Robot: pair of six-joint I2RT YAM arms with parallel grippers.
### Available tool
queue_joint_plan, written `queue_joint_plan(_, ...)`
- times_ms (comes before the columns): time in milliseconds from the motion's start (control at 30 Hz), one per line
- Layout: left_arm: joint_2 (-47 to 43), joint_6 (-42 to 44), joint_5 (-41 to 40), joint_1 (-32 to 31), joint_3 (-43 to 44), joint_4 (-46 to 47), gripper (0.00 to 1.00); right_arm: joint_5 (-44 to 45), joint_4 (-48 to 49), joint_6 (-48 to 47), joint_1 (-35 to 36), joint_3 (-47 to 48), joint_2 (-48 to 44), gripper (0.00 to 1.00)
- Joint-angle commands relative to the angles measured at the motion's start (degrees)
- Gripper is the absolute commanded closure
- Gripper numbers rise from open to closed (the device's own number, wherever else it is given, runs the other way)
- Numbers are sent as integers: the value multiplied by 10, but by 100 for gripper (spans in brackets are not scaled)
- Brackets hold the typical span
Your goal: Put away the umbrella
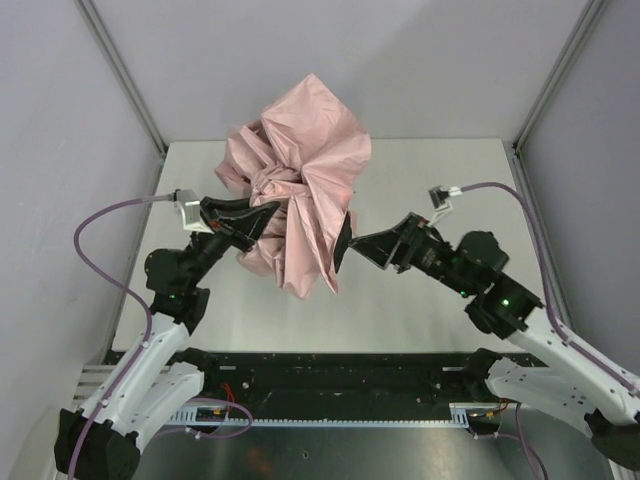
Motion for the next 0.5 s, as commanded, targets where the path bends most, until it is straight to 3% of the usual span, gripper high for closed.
queue_joint_plan(0, 6, 50, -49, 1, 14, 50, 100, 5, 4, 45, 12, 43, 51, 18)
queue_joint_plan(367, 11, 120, -88, 1, 12, 13, 100, 274, -103, -78, 130, 152, 130, 16)
queue_joint_plan(467, 11, 126, -95, 1, 12, 8, 100, 302, -126, -94, 144, 188, 165, 22)
